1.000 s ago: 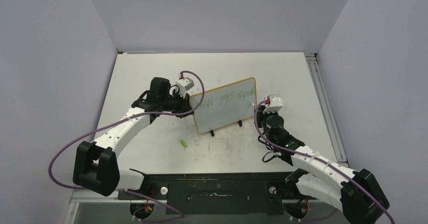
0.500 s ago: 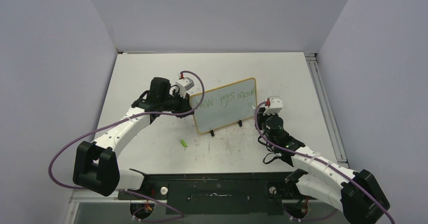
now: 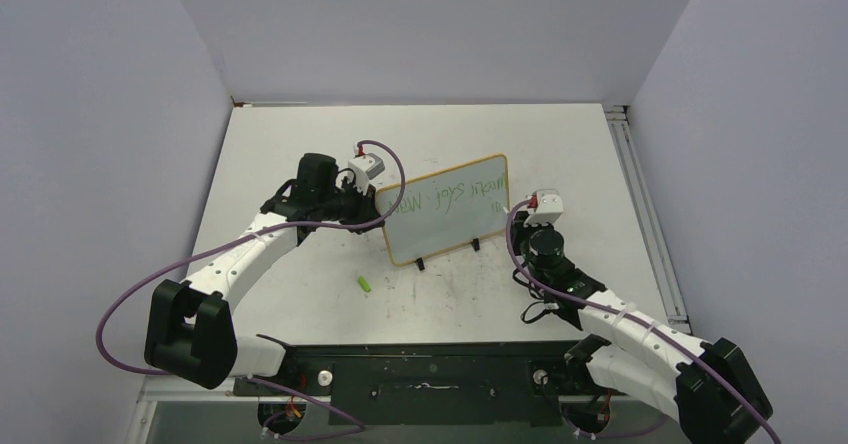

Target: Write a sentence on the whiteboard

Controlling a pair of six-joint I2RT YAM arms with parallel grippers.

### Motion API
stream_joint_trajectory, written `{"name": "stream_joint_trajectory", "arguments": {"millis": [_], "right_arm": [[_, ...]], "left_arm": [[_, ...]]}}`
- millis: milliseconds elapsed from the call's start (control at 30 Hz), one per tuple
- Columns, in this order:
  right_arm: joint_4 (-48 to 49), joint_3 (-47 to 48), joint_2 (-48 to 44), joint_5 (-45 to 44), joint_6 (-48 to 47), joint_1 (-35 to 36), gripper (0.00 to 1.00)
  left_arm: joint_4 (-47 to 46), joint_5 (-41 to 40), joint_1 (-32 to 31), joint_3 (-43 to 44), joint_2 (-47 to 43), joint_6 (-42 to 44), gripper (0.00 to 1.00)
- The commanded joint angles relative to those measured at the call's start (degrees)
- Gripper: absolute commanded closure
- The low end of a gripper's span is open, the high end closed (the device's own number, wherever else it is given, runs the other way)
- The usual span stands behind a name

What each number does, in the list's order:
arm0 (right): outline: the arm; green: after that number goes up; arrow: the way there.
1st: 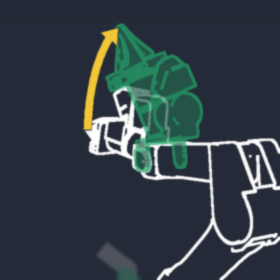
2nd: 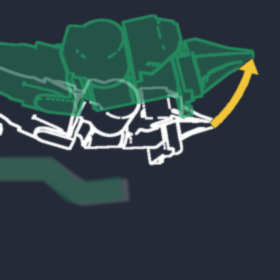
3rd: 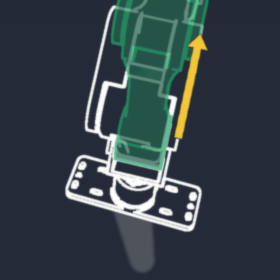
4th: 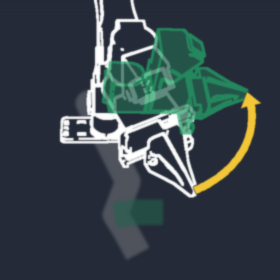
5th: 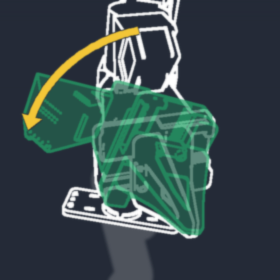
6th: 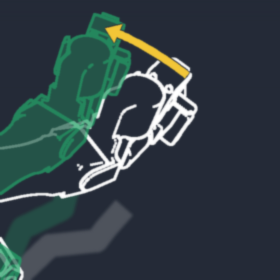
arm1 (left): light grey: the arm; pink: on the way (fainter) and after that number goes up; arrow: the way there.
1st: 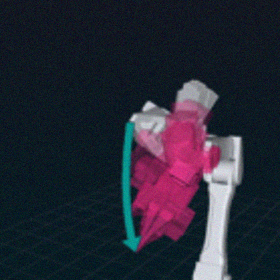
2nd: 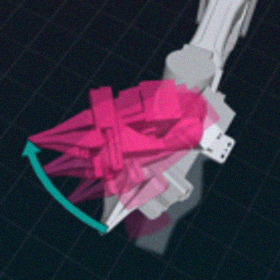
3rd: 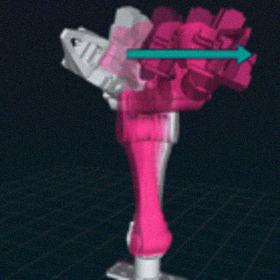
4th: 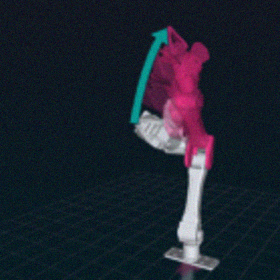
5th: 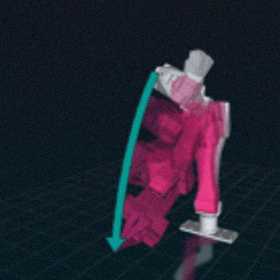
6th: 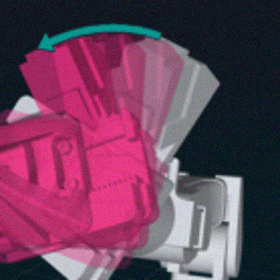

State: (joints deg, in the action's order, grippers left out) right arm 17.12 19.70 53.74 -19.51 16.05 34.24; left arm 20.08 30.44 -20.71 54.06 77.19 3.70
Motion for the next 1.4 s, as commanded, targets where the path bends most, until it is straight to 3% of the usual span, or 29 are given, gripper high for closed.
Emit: {"name": "stream_joint_trajectory", "arguments": {"millis": [0,500,1367], "right_arm": [[4.49,2.75,1.37,-0.89,-1.17,-0.81,0.95],[7.85,4.03,2.64,2.05,-2.69,-1.86,0.95],[3.16,0.74,2.73,3.75,-0.24,-1.63,0.95]], "left_arm": [[1.37,-1.47,-0.88,0.96,0.65,2.10,1.00],[1.37,-1.43,-0.91,0.96,0.94,2.10,1.00],[1.46,-1.52,-0.91,0.96,0.72,2.07,1.00]]}}
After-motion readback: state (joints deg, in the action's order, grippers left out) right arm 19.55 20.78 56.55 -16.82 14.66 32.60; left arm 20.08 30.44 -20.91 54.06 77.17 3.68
